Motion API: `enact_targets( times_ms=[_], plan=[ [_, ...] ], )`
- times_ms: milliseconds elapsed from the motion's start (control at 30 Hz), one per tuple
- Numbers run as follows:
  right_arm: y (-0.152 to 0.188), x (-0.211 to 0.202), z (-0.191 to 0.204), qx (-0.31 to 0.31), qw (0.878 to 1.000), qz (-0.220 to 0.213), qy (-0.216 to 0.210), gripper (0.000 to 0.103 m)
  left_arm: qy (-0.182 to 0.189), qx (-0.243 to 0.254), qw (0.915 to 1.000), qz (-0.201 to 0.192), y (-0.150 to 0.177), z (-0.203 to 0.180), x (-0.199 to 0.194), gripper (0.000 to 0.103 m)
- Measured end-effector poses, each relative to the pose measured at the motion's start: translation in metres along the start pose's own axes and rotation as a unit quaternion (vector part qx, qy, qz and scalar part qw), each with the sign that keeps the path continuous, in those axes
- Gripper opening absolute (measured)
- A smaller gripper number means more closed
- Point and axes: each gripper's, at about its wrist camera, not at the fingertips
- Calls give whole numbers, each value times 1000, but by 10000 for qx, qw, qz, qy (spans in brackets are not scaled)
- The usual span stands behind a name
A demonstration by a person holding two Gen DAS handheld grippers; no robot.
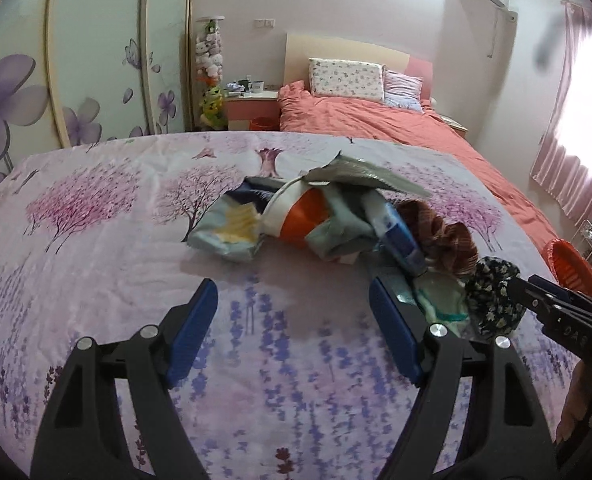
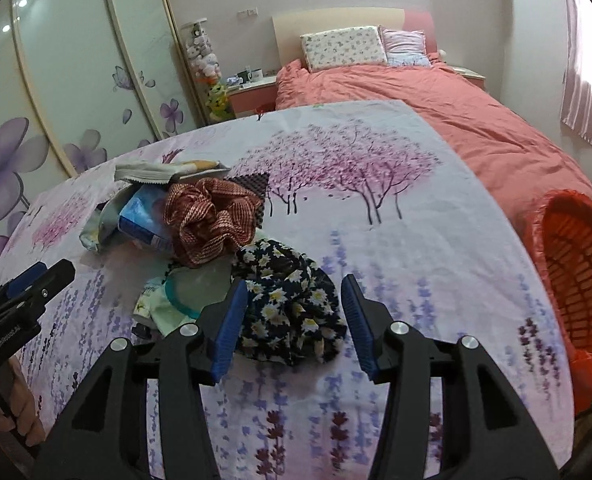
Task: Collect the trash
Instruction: 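Return both tools to the items on the bed, then grasp the lotion tube with the left gripper while the right gripper holds the black scrunchie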
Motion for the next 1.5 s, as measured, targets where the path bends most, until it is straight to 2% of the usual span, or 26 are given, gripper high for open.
enact_targets(
  times_ms=[133, 167, 200, 300, 367, 567, 800, 1000, 1133, 1233, 1367, 1500],
  plan=[
    [4, 16, 5, 5, 9998, 209, 57, 51, 67, -24, 9999, 71, 2, -3, 5, 76],
    [5, 18, 5, 13, 9997, 250, 42, 46, 92, -15, 9999, 88, 3, -6, 8, 76],
    [7, 20, 5, 31, 9996, 285, -2, 34, 114, 3, 9999, 104, 3, -9, 8, 76],
    [10, 20, 5, 22, 9994, 335, -44, 16, 172, 58, 9997, 143, 5, -17, 11, 76],
    [11, 17, 4, 9, 9995, 303, -32, 13, 228, 71, 9996, 173, 5, -20, 14, 76],
    [10, 8, -17, 294, 9992, 167, 199, 11, 452, 123, 9985, 298, 9, -34, 21, 70],
    [12, 8, -29, 370, 9988, 201, 235, 11, 645, 321, 9957, 583, 21, -55, 32, 58],
    [13, 8, -29, 379, 9989, 200, 211, 11, 659, 404, 9934, 847, 23, -67, 49, 48],
    [12, 9, -29, 377, 9988, 206, 219, 11, 589, 308, 9935, 929, 16, -70, 60, 47],
    [11, 10, -30, 381, 9988, 207, 220, 11, 512, 280, 9940, 929, 10, -71, 68, 43],
    [11, 11, -31, 381, 9988, 205, 245, 11, 442, 279, 9944, 917, 6, -73, 75, 32],
    [9, 16, -31, 368, 9988, 212, 247, 11, 384, 308, 9947, 908, 5, -72, 76, 31]
  ],
)
Point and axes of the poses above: each gripper's, at about its wrist camera, not at the fingertips, and x roughly the way its jaws point, z to its left, y to its underside, and after that the axes turned 3 degrees about y, right-handed
